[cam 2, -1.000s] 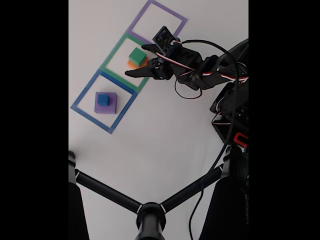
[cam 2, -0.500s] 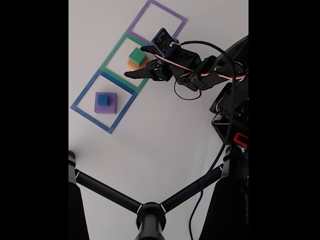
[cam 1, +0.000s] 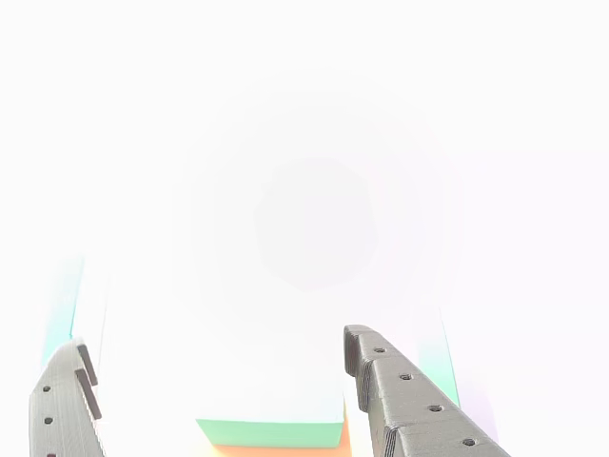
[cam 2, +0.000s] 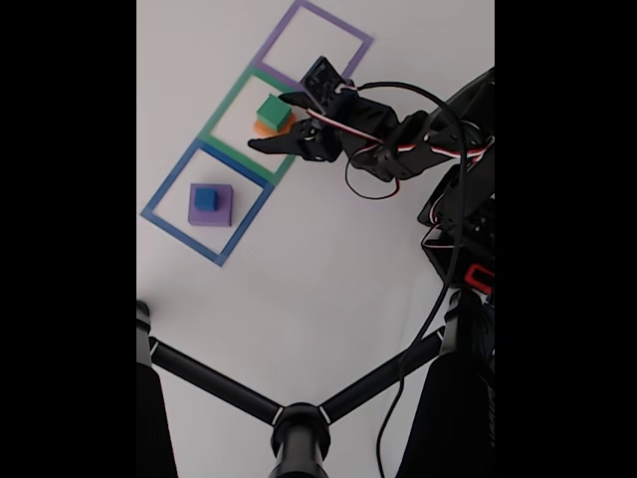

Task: Tower of hanoi

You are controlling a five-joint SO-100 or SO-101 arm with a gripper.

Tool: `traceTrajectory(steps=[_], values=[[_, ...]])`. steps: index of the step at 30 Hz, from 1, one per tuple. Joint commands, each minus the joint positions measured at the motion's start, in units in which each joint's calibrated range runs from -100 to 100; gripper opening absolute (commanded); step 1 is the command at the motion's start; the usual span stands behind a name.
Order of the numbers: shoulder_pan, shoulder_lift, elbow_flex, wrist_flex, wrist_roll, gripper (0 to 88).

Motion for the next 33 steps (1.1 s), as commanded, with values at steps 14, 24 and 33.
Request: traceTrajectory(steps=[14, 24, 33], values=[[-0.7, -0.3, -2.4, -1.5, 0.4, 19.7], [-0.6, 0.0, -2.6, -1.5, 0.4, 16.0], [-0.6, 0.3, -3.0, -1.5, 0.4, 13.5]])
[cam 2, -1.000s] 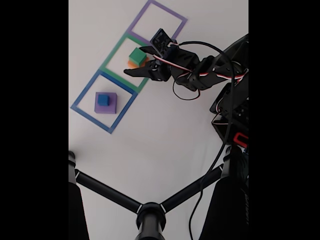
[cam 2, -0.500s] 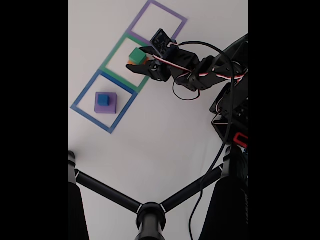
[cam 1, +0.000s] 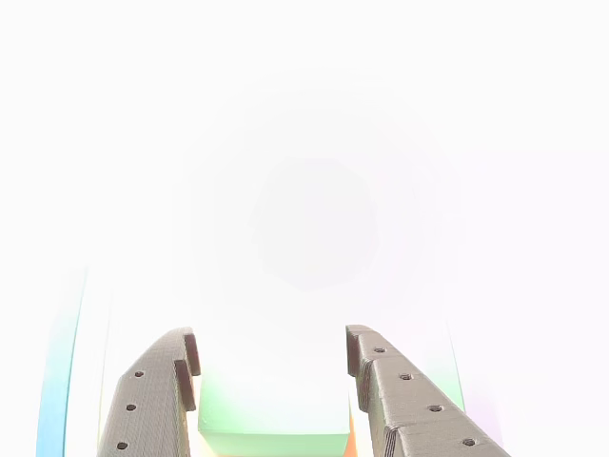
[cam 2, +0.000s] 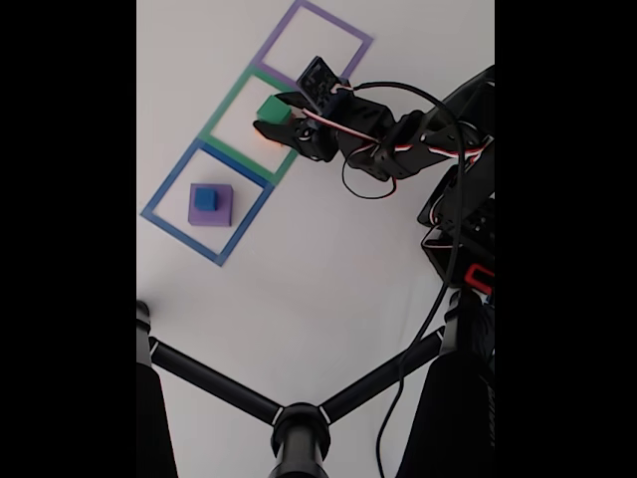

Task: Tower of hanoi

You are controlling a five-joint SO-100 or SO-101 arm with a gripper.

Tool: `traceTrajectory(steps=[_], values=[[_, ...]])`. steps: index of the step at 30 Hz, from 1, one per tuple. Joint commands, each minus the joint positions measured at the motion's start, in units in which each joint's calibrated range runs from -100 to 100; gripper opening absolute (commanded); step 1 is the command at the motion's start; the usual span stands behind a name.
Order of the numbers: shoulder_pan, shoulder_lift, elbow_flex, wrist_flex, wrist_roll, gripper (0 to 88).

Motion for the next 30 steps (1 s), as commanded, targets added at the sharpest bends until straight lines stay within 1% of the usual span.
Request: traceTrajectory(steps=[1, 19, 30], values=[[-0.2, -0.4, -2.0, -1.5, 0.6, 13.1], [-0.3, 0.1, -2.5, -1.4, 0.6, 8.5], [-0.4, 0.0, -3.0, -1.2, 0.6, 8.2]])
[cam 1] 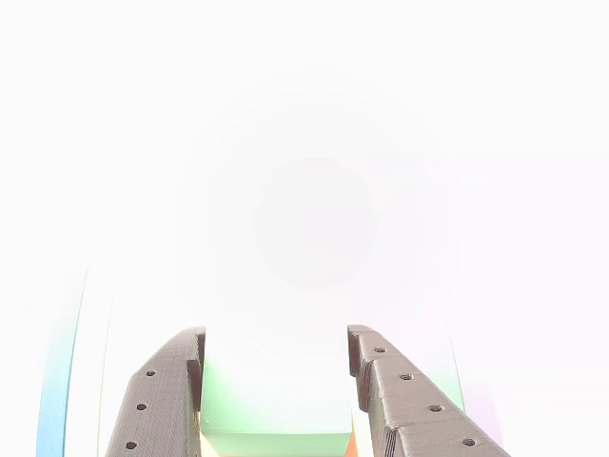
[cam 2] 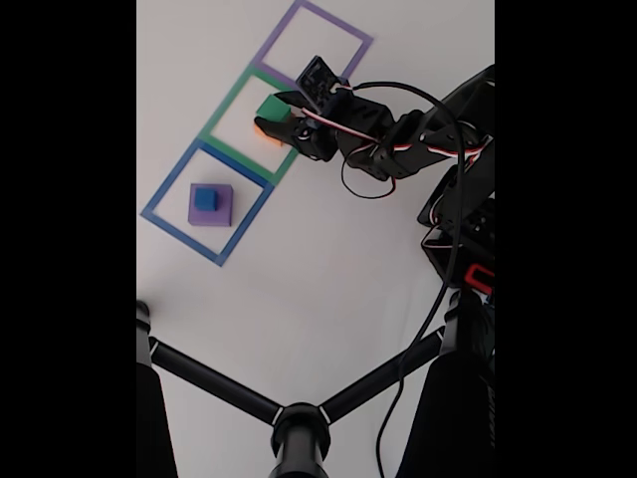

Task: Tower of hanoi

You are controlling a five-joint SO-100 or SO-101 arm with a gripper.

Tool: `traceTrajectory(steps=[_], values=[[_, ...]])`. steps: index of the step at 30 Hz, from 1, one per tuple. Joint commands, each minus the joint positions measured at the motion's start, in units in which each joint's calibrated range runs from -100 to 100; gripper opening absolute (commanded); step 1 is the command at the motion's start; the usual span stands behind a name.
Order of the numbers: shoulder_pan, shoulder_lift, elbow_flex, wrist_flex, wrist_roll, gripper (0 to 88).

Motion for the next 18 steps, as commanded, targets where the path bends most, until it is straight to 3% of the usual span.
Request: traceTrajectory(steps=[1, 9, 18], values=[[-0.4, -0.6, -2.7, -1.2, 0.6, 8.2], [-1.5, -8.6, -4.5, 7.6, 0.6, 7.9], [-1.3, -30.2, -16.5, 44.7, 0.6, 7.5]])
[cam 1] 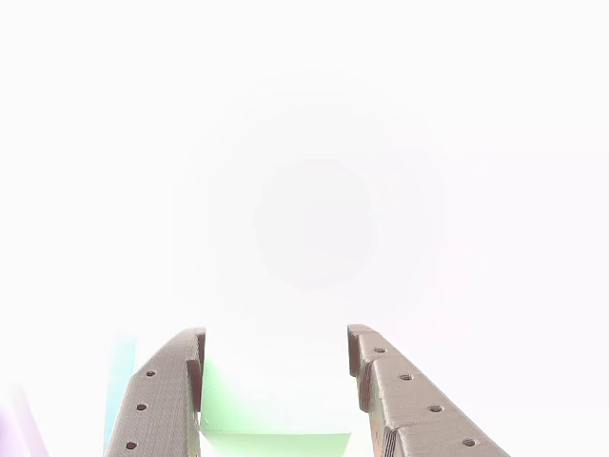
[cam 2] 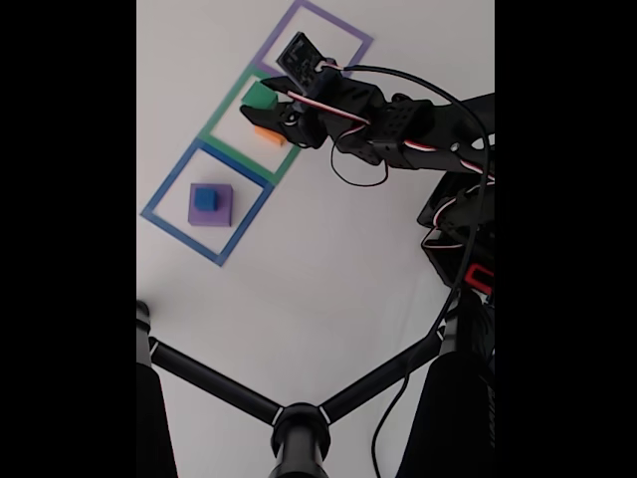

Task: Tower of hanoi

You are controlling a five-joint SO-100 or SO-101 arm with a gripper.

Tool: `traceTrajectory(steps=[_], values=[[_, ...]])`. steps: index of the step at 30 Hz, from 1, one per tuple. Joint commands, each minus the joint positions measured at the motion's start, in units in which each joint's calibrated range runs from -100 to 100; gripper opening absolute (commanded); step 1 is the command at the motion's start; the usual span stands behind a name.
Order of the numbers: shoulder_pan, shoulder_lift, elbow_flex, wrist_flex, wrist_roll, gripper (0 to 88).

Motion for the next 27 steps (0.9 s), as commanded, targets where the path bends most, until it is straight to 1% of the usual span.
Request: traceTrajectory(steps=[1, 6, 13, 21, 27], values=[[0.7, -10.8, -10.9, 20.2, 0.6, 7.5], [3.7, -13.6, -27.7, 42.8, 0.6, 7.4], [7.8, -12.4, -48.4, 63.7, 0.6, 7.4], [12.0, -11.1, -64.2, 78.8, 0.6, 7.3], [15.6, -10.8, -69.4, 83.9, 0.6, 7.4]])
